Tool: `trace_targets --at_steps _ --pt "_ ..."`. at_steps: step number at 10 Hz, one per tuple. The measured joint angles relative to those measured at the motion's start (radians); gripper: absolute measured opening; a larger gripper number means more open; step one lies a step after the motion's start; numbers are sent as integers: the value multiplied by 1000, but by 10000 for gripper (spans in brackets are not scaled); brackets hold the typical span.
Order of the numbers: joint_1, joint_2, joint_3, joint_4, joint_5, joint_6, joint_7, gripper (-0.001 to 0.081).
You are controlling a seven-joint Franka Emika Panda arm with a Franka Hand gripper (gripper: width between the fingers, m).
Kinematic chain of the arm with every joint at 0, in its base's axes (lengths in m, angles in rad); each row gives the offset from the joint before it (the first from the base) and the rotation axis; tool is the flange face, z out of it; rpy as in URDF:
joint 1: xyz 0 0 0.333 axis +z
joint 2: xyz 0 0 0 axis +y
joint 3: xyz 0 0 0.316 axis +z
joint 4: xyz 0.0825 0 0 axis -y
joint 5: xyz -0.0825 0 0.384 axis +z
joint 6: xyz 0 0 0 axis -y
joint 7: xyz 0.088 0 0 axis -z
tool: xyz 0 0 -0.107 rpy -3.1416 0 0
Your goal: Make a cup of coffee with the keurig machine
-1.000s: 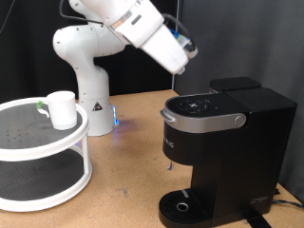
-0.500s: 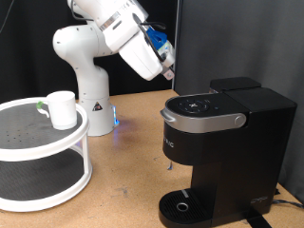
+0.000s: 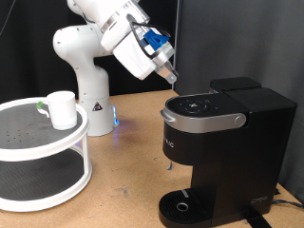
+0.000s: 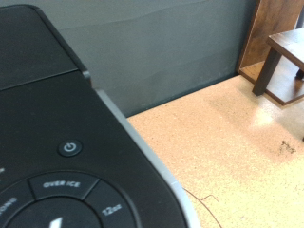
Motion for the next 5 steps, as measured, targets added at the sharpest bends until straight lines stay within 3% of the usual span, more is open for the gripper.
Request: trace_targets --at_steps 2,5 --pt "-13 -53 -16 -29 -27 -103 4 1" --pt "-57 -144 -54 -60 -138 -288 4 1"
